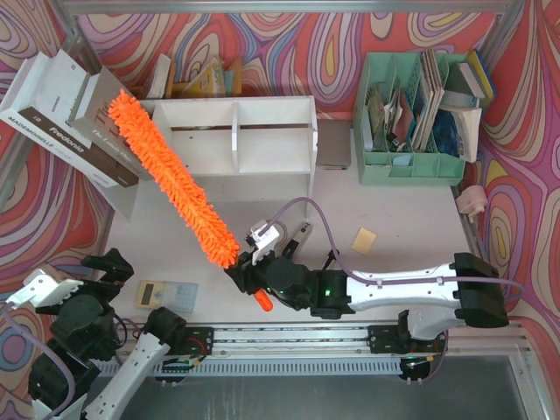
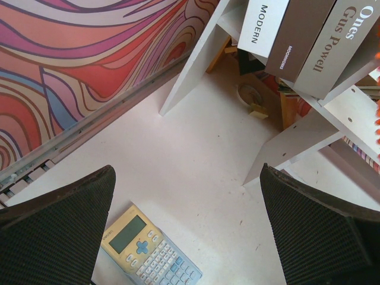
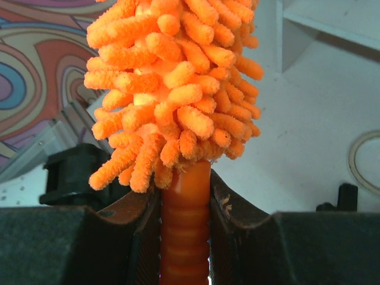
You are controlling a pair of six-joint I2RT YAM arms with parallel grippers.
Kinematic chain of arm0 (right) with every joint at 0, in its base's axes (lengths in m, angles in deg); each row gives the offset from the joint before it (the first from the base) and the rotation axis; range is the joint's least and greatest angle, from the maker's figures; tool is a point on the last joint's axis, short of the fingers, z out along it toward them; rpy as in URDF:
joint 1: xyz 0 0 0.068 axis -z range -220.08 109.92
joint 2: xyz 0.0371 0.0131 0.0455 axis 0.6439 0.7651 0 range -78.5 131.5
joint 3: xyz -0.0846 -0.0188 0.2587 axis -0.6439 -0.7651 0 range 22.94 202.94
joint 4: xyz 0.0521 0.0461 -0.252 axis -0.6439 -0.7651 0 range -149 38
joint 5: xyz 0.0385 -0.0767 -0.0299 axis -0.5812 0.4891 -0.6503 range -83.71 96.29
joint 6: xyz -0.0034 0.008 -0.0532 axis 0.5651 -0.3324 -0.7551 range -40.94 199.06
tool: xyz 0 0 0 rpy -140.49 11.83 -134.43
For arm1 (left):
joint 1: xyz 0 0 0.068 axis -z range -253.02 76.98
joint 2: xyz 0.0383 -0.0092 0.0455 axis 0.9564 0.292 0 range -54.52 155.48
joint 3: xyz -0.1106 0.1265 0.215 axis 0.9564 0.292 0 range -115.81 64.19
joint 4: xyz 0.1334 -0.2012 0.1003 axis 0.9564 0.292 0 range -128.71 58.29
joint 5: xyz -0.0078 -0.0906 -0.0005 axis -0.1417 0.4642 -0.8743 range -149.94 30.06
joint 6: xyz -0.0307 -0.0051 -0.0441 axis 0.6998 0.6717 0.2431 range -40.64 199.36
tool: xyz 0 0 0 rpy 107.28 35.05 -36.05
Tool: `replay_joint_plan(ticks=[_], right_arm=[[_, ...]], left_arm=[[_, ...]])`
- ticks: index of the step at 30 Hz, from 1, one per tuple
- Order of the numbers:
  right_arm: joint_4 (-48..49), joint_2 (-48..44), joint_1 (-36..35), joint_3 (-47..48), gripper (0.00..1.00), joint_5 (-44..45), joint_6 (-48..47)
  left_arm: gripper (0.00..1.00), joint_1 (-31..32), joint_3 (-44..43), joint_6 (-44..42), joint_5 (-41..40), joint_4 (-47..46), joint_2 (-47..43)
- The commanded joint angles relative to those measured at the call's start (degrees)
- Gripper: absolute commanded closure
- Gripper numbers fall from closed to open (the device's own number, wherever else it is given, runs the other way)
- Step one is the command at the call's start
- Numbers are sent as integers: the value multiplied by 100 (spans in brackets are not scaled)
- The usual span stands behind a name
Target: Dust the bookshelf with a duster
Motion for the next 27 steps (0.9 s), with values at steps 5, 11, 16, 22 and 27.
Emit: replay_joint_plan(ticks=[5, 11, 16, 22, 27], right_arm=[[96, -226, -33, -360, 100, 155, 371], [667, -220, -693, -108, 100, 672, -583], [684, -279, -789, -255, 100, 772, -424], [335, -277, -789, -445, 100, 1152, 88], [223, -216, -785, -411, 100, 1196, 201]], left_arm=[[2, -20, 56, -97, 41, -36, 36], [2, -19, 56, -122, 62, -48, 83], [2, -19, 55, -141, 77, -56, 132], [2, -19, 63, -175, 85, -79, 169], [2, -20, 60, -193, 91, -85, 224]])
